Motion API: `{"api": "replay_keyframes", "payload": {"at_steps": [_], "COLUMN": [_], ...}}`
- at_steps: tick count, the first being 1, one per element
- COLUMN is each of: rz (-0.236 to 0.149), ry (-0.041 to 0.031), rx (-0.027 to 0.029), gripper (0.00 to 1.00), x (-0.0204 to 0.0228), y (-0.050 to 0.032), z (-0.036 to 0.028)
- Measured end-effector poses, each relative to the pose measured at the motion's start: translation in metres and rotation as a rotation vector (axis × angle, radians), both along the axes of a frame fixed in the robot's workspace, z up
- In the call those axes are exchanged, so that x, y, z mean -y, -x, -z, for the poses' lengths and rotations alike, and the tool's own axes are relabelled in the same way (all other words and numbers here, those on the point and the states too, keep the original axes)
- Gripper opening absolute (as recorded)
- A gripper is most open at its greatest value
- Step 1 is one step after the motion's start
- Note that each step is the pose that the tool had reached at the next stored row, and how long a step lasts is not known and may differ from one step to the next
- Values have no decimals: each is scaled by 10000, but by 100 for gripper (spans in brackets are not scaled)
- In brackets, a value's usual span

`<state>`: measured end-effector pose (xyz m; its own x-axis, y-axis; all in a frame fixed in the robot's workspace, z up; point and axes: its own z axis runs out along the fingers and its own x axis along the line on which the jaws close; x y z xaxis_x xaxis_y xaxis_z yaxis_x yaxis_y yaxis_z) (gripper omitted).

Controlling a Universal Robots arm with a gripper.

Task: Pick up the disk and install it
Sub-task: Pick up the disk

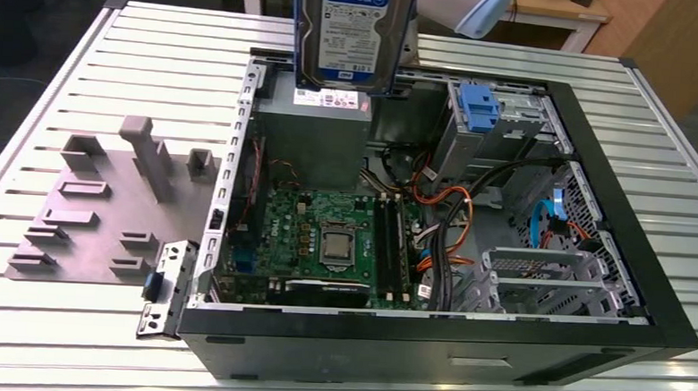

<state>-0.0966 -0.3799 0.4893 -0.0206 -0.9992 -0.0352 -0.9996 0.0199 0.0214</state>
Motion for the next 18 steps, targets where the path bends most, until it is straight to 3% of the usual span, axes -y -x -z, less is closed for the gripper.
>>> {"api": "replay_keyframes", "payload": {"at_steps": [11, 18], "rz": [0, 0], "ry": [0, 1], "rx": [0, -1], "gripper": [35, 35], "x": [254, 456], "y": [0, 0], "z": [0, 0]}}
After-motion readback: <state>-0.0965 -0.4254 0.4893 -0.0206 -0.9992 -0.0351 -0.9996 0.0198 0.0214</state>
